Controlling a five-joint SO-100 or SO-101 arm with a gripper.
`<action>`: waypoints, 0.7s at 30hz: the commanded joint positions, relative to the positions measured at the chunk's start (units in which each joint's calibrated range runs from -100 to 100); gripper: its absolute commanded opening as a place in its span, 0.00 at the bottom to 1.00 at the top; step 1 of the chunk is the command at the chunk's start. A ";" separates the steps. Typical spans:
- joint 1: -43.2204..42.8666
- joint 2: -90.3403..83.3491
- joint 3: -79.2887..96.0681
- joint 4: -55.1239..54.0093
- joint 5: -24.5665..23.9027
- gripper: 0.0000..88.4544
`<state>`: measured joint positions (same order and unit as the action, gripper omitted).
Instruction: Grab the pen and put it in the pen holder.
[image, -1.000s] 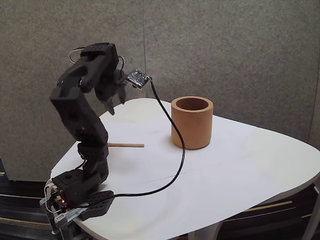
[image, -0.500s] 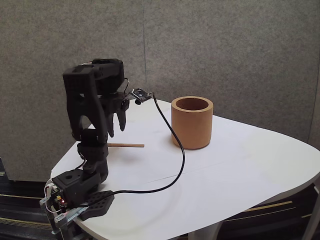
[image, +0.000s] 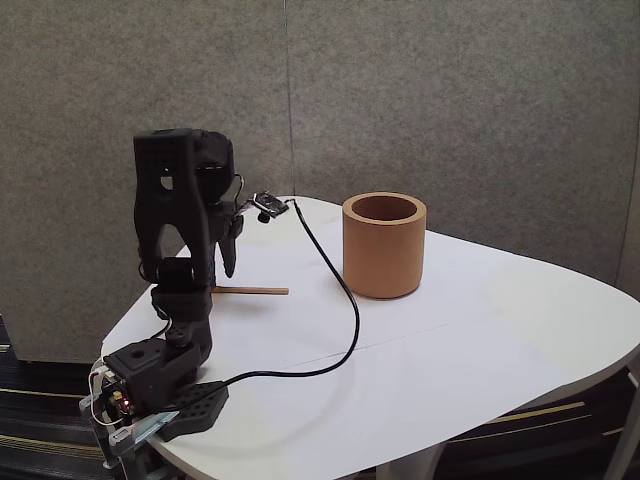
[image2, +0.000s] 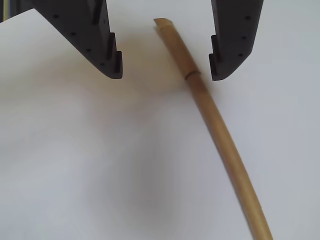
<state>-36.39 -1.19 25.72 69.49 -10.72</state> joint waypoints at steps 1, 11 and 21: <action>-1.53 1.88 -2.98 -0.25 0.11 0.27; -0.87 2.53 -5.96 -0.25 6.06 0.27; -0.80 2.61 -4.78 0.25 6.54 0.27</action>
<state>-37.64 1.69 22.56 69.49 -4.32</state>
